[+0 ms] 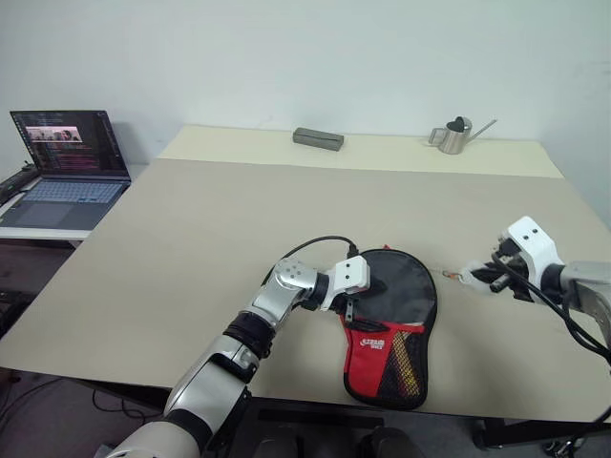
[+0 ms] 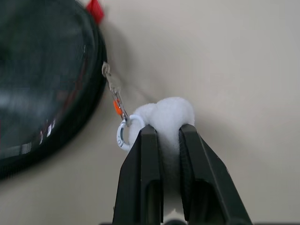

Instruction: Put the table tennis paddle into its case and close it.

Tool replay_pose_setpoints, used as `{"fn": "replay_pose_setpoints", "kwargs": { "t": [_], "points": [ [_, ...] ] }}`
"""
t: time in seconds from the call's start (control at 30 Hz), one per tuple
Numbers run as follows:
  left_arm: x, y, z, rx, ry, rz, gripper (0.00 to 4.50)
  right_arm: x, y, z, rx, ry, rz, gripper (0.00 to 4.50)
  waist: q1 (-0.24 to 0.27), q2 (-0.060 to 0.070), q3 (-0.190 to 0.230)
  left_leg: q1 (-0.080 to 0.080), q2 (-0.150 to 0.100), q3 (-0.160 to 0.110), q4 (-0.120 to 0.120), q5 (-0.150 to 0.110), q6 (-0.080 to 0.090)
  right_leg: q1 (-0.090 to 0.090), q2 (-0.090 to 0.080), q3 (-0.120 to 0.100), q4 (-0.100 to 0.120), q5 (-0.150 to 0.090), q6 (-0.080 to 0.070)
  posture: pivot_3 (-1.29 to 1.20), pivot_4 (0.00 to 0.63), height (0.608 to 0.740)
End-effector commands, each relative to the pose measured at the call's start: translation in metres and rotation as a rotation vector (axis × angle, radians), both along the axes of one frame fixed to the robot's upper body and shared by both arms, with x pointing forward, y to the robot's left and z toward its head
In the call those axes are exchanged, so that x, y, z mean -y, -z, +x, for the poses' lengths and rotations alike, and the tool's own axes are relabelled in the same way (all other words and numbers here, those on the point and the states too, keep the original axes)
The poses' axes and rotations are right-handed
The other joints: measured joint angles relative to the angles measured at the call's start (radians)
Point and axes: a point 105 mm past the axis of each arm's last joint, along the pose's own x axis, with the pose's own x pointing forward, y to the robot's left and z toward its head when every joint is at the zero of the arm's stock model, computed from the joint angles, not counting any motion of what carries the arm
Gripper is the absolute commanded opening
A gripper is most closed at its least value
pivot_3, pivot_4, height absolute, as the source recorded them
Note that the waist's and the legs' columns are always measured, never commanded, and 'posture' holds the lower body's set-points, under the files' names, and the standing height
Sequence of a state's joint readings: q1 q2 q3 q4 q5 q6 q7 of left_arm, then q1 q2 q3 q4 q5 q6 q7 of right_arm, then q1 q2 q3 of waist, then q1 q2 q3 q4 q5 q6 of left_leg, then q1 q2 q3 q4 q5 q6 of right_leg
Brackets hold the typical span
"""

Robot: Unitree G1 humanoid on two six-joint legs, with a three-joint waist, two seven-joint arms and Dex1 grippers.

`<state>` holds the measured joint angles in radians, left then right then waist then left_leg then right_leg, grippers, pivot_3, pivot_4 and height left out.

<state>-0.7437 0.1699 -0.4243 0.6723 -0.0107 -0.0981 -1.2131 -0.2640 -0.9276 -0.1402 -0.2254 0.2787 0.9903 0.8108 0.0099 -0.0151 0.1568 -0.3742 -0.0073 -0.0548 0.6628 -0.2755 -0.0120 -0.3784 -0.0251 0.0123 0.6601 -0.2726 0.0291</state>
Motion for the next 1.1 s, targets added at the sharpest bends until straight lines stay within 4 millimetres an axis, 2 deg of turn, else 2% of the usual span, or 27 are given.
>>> {"fn": "replay_pose_setpoints", "kwargs": {
  "t": [0.03,0.17,0.33,0.53,0.93,1.1],
  "points": [
    [-0.024,0.064,-0.021,-0.119,0.014,0.26,4.5,0.001,-0.008,-0.013,0.008,-0.029,-0.03,0.1,0.0,-0.001,0.0,0.001,0.0,0.0,0.0,0.0,0.0,0.001,0.0,0.0,-0.001,-0.002,0.003,0.0,0.15,0.74],
    [-0.024,0.065,-0.022,-0.12,0.014,0.263,4.5,-0.006,0.002,-0.031,-0.048,-0.075,-0.022,0.09,0.0,-0.001,0.0,0.005,0.0,0.001,-0.001,-0.001,0.001,0.005,0.0,0.001,-0.002,-0.003,0.004,0.0,0.15,0.74],
    [-0.023,0.066,-0.023,-0.121,0.018,0.264,4.5,-0.034,0.01,-0.072,-0.179,-0.242,0.02,0.07,0.001,-0.002,-0.001,0.005,0.0,0.0,-0.002,-0.001,0.001,0.006,0.0,0.0,-0.004,-0.004,0.006,0.0,0.15,0.74],
    [-0.022,0.066,-0.024,-0.12,0.027,0.265,4.5,-0.055,0.014,-0.109,-0.274,-0.371,0.075,0.07,0.0,-0.005,-0.002,0.006,0.001,-0.001,-0.003,-0.002,0.001,0.009,0.0,-0.001,-0.01,-0.004,0.006,0.0,0.15,0.74],
    [-0.019,0.065,-0.024,-0.116,0.038,0.269,4.5,-0.062,0.032,-0.159,-0.431,-0.492,0.102,0.04,0.017,-0.008,-0.005,0.004,0.001,-0.001,-0.003,-0.007,0.003,0.01,0.0,-0.001,-0.016,-0.006,0.009,0.0,0.15,0.74],
    [-0.019,0.065,-0.024,-0.117,0.039,0.269,4.5,-0.071,0.034,-0.182,-0.486,-0.579,0.134,0.0,0.02,-0.009,-0.006,0.003,0.0,-0.001,-0.003,-0.009,0.003,0.01,-0.001,-0.002,-0.016,-0.007,0.011,0.0,0.15,0.74]
  ]
}}
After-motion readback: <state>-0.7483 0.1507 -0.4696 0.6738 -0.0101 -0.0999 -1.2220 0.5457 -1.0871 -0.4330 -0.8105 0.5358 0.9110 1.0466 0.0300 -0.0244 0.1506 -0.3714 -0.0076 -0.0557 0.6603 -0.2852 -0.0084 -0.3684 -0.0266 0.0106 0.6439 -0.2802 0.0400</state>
